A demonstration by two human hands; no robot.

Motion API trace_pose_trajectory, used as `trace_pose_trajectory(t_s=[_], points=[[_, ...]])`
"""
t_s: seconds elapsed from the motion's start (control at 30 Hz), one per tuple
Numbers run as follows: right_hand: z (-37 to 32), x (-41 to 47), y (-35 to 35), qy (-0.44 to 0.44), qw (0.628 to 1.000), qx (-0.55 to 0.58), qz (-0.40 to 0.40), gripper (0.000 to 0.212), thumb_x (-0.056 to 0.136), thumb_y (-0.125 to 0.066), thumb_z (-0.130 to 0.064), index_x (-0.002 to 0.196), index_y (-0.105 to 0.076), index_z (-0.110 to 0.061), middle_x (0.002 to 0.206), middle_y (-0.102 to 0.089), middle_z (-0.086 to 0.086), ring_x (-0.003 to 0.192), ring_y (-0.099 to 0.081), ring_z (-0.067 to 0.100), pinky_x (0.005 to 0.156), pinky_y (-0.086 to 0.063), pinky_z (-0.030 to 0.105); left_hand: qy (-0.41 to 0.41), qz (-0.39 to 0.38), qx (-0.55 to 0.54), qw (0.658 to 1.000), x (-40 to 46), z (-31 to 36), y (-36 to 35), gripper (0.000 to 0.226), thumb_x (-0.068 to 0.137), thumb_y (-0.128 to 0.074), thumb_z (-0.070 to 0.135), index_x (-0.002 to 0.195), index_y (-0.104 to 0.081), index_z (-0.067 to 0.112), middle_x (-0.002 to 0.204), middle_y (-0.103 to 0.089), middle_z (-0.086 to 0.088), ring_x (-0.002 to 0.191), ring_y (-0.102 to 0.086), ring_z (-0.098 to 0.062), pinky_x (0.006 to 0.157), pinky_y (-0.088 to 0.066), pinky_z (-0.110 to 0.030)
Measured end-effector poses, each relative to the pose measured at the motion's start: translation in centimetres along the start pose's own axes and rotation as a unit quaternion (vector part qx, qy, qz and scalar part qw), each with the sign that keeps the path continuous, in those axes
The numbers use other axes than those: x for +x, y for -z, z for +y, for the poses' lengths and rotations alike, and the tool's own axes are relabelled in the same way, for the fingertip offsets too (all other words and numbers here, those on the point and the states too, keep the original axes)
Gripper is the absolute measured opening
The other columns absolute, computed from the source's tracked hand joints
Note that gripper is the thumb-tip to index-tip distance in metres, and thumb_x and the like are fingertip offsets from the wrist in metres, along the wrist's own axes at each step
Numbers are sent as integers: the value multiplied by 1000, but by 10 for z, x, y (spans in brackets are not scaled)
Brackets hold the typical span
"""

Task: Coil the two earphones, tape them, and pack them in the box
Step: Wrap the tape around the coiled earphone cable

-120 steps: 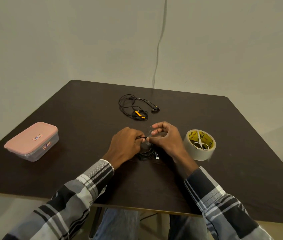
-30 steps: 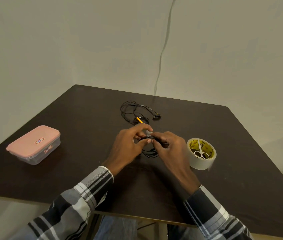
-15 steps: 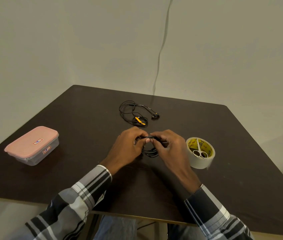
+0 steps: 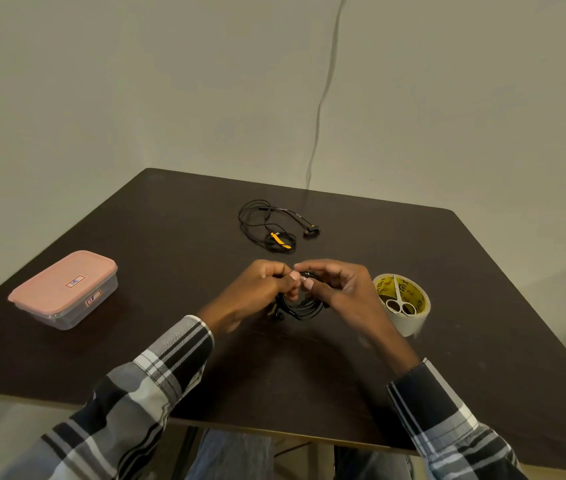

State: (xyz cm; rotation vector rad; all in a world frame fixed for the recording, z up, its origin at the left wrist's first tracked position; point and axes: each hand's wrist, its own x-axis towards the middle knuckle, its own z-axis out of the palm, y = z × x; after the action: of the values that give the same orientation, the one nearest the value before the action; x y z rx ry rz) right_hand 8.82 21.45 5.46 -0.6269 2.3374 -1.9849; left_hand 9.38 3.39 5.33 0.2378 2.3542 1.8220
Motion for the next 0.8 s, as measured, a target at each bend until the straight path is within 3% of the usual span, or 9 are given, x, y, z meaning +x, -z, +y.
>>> trace_pose_trajectory(t_s=[0.1, 0.2, 0.33, 0.47, 0.63, 0.8], points=[[-2, -1, 2, -49, 998, 50, -6, 25, 90, -67, 1, 110, -75, -11, 97, -78, 9, 92, -74, 19, 84, -58, 27, 1, 1, 12, 1000, 1, -3, 2, 31, 99, -54, 30, 87, -70, 6, 85, -71, -7, 84, -58, -19, 77, -41, -30], [-5, -1, 4, -95, 990, 101, -15, 26, 89, -67, 2, 111, -74, -8, 97, -78, 11, 87, -74, 18, 78, -56, 24, -1, 2, 17, 1000, 1, -6, 3, 34, 93, -55, 39, 83, -70, 9, 88, -72, -11, 82, -54, -22, 78, -40, -38], [-6, -2, 7, -118, 986, 109, -38, 38, 81, -71, 10, 115, -73, -8, 101, -77, 11, 91, -73, 14, 77, -55, 21, -3, 4, 10, 1000, -2, -7, 5, 28, 97, -56, 35, 85, -72, 16, 85, -72, 2, 83, -56, -18, 77, -40, -35], [-4, -1, 5, -101, 991, 86, -32, 48, 73, -70, 21, 109, -74, -10, 93, -78, 6, 85, -73, 11, 75, -56, 20, -27, -9, 19, 999, -4, -6, 4, 20, 93, -63, 29, 86, -71, 12, 76, -63, -5, 71, -53, -16, 69, -42, -32], [-1, 0, 3, -74, 995, 68, -8, 32, 78, -78, 3, 106, -76, -12, 98, -78, 8, 94, -72, 15, 86, -58, 27, -39, -20, 54, 998, -2, -9, 4, 9, 90, -67, 25, 91, -68, 15, 73, -63, -2, 66, -55, -13, 64, -43, -29], [2, -1, 6, -77, 996, 50, -1, 30, 79, -79, -7, 108, -76, -13, 99, -78, 5, 95, -73, 15, 84, -58, 27, -100, 41, 145, 983, -1, -10, 1, 10, 87, -72, 24, 89, -70, 15, 79, -72, -8, 65, -63, -16, 60, -47, -25]])
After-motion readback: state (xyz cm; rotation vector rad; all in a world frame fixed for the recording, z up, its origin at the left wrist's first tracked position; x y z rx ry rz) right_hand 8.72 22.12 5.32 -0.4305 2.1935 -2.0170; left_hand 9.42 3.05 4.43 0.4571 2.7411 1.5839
